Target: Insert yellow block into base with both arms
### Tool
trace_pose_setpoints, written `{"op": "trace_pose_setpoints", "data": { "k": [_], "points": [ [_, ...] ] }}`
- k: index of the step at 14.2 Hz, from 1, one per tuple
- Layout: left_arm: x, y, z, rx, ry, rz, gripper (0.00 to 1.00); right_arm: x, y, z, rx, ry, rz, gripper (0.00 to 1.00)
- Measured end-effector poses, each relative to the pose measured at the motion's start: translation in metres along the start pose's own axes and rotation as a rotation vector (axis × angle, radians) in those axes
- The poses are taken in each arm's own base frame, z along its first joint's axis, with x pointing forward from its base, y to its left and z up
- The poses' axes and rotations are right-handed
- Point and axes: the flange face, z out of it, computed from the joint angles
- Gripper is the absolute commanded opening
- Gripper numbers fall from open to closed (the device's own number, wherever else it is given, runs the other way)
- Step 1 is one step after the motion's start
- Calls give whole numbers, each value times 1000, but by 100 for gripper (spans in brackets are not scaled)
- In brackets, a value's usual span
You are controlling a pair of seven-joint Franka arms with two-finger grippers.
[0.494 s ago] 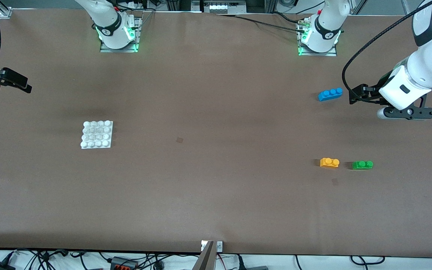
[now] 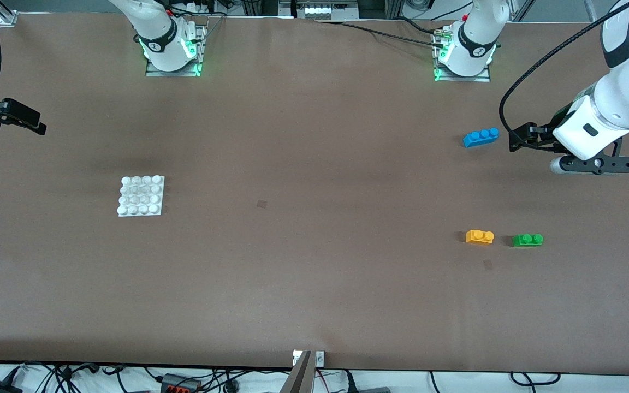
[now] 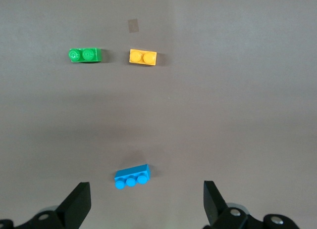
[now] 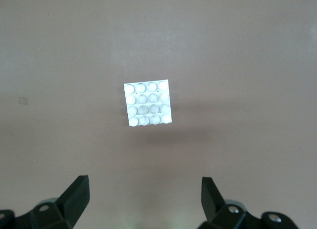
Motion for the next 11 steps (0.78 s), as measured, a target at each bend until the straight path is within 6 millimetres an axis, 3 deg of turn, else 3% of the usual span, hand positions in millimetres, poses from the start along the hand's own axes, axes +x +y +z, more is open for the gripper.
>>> {"op": "trace_pose_setpoints", "data": {
  "k": [7, 9, 11],
  "points": [
    [0, 0, 0, 0, 0, 0, 100, 9, -3, 27, 0, -72, -5, 100],
    [0, 0, 0, 0, 0, 0, 100, 15, -4, 54, 1, -145, -14, 100],
    [0, 0, 0, 0, 0, 0, 100, 26, -3, 101, 2, -226, -13, 100]
  ]
}}
